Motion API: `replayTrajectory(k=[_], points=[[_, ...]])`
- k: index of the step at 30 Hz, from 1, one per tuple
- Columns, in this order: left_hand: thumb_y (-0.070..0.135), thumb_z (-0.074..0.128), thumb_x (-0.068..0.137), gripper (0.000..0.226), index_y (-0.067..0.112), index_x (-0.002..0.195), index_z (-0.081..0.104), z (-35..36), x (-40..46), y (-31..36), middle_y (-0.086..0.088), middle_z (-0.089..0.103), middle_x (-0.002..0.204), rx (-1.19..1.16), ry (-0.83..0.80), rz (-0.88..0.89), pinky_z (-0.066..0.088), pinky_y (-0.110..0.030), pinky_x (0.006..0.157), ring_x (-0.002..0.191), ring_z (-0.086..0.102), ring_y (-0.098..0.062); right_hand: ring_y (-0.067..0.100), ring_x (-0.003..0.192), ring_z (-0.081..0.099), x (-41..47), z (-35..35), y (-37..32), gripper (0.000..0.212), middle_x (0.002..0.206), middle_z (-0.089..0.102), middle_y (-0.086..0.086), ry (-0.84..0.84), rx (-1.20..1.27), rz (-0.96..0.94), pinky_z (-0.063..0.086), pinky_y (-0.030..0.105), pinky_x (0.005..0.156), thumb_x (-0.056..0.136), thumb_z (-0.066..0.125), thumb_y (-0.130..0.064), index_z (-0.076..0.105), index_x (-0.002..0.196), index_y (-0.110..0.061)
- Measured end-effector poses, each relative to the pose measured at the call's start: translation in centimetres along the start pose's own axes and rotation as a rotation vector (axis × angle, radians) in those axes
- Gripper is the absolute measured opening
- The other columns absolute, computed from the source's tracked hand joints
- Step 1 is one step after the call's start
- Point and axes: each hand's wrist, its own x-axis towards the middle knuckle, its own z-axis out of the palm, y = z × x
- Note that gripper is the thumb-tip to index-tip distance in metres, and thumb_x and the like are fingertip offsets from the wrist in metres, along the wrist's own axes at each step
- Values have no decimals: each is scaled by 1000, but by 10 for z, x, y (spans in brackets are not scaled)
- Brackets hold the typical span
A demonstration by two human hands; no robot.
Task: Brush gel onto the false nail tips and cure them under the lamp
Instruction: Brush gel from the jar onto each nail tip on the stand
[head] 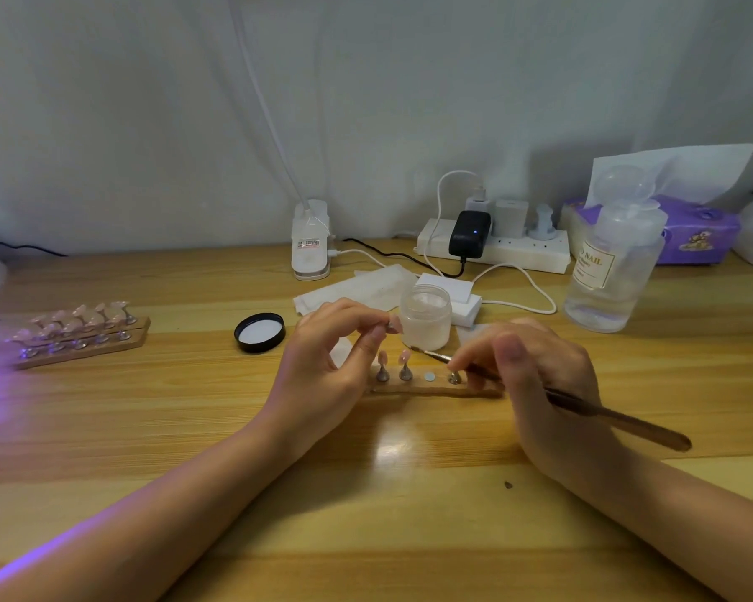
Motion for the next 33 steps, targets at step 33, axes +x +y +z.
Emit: replayTrajectory(k=[33], points=[[13, 53, 83, 21, 31, 91, 60, 0, 0, -3, 11, 64, 86, 35, 2, 44, 47, -46, 79, 85, 59, -9, 11, 82, 62, 3, 3, 5, 44, 85, 67, -5, -44, -164, -151, 46, 43, 68, 97, 34, -34, 71, 86, -11]])
